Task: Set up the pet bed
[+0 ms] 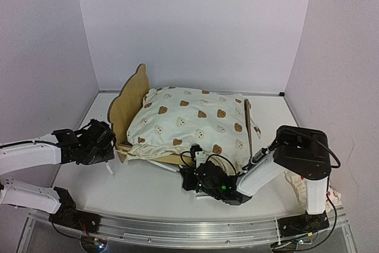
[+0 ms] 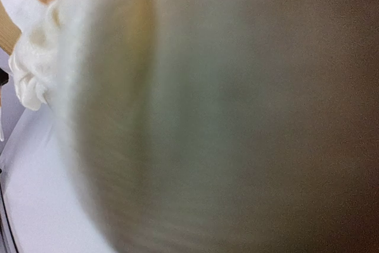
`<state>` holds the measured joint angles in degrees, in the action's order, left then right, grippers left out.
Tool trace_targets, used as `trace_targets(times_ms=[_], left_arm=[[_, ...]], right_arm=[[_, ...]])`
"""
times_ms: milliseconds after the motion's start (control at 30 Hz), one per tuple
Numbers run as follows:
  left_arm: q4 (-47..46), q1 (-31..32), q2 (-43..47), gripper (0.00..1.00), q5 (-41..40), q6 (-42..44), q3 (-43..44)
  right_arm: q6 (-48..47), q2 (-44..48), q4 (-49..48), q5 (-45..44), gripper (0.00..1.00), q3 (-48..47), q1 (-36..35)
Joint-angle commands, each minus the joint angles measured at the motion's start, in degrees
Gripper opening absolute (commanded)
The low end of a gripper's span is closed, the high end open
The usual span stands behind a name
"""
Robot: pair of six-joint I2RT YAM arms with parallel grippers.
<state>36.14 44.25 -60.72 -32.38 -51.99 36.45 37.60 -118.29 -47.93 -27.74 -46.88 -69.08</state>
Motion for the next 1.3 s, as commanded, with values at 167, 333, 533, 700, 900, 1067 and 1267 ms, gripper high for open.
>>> trace_targets(times_ms=[167,333,533,700,900,1067,1267], left_arm=[[-7.3,-10.3,0.7,0.00,0.0,3.2,-1.0],[-10.8,-10.9,-2.0,0.00,1.1,3.5,-2.5],[-12.5,-11.0,-1.3,0.01,2.0,4.5,-2.8],[-10.7,-11.0,3.8,0.26,3.5,6.8,-2.3],[-7.1,-11.0,10.4,0.49,5.4,8.9,-0.7],[-3.3,-11.0,15.4,0.53,9.3,11.6,2.6],[-3.8,-10.9,19.8,0.55,17.2,15.3,5.0]], right_arm=[[7.1,6.0,3.7,-12.4,0.00,9.3,1.7],[8.7,8.5,3.6,-14.9,0.00,12.6,1.7],[5.7,8.0,3.6,-7.5,0.00,10.3,1.7],[2.0,9.4,5.4,0.7,0.21,8.0,1.2],[-0.5,13.3,18.1,5.4,0.43,2.0,-3.3],[-3.9,17.7,31.0,5.6,0.59,-3.9,-9.1],[-13.2,26.1,57.3,-0.2,0.82,-16.9,-9.8]])
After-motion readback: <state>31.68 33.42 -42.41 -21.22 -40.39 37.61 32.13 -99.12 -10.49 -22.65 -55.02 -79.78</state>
